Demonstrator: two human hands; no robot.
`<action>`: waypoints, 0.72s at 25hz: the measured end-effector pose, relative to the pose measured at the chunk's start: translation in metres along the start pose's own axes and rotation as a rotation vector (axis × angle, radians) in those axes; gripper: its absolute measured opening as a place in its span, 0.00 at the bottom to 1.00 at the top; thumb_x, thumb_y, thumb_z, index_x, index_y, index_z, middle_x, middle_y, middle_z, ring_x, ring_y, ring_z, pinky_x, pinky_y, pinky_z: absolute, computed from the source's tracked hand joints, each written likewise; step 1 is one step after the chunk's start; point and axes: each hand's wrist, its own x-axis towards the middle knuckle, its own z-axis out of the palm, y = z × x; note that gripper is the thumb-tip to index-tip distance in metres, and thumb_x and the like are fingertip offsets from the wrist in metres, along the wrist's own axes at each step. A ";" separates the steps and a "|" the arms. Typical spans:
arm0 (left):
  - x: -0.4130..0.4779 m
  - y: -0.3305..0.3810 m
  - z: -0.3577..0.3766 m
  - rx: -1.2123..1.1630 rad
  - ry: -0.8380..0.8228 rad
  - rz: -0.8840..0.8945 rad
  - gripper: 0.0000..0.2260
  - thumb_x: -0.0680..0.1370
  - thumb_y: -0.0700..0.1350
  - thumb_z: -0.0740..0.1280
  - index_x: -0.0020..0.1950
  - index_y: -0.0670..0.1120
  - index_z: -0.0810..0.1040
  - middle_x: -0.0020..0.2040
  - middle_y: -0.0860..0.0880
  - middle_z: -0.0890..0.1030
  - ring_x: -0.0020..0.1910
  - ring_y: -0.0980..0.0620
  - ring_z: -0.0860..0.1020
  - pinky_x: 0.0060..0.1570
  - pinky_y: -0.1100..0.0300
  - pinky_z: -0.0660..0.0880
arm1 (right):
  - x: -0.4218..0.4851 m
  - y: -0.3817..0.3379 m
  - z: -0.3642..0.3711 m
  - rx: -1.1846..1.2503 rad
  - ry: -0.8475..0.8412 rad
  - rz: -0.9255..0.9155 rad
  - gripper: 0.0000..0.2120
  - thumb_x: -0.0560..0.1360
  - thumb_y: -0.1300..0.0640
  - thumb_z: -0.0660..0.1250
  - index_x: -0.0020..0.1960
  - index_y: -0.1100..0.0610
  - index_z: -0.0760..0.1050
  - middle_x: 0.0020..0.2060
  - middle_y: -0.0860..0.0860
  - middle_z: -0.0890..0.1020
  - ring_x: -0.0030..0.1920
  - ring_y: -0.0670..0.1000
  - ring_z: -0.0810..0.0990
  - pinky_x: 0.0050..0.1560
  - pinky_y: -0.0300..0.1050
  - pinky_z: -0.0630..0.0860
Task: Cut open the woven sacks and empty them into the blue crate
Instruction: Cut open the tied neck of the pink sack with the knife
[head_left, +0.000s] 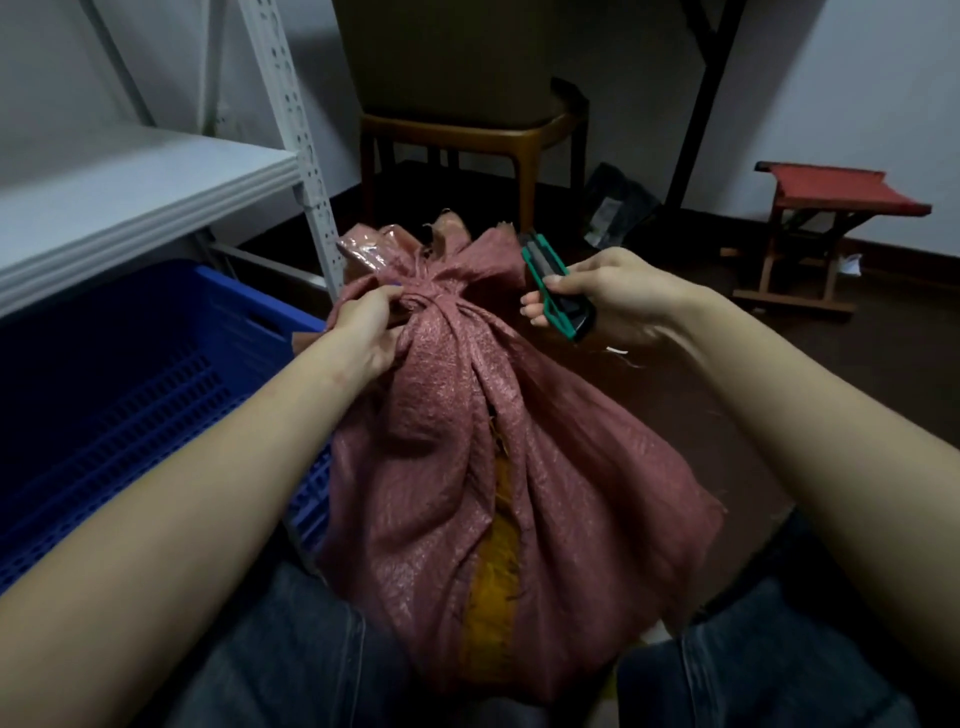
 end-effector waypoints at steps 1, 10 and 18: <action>-0.002 0.001 0.000 0.012 -0.013 -0.001 0.07 0.79 0.37 0.60 0.41 0.40 0.73 0.21 0.47 0.78 0.20 0.52 0.78 0.20 0.63 0.74 | 0.002 0.001 0.002 -0.032 0.016 -0.010 0.06 0.80 0.70 0.55 0.50 0.72 0.69 0.43 0.63 0.78 0.36 0.52 0.83 0.40 0.44 0.82; -0.004 0.009 0.002 0.091 -0.059 -0.002 0.06 0.78 0.39 0.61 0.42 0.41 0.73 0.22 0.48 0.79 0.20 0.52 0.78 0.20 0.65 0.73 | 0.003 0.002 0.013 -0.135 0.090 -0.172 0.11 0.82 0.57 0.56 0.48 0.64 0.72 0.34 0.55 0.76 0.28 0.47 0.75 0.28 0.37 0.75; -0.006 0.011 0.006 0.139 -0.068 0.078 0.08 0.76 0.38 0.64 0.37 0.42 0.74 0.23 0.48 0.76 0.20 0.54 0.74 0.22 0.68 0.71 | -0.003 0.002 0.024 -0.161 0.077 -0.203 0.15 0.81 0.53 0.59 0.53 0.66 0.73 0.31 0.56 0.75 0.25 0.47 0.74 0.24 0.39 0.74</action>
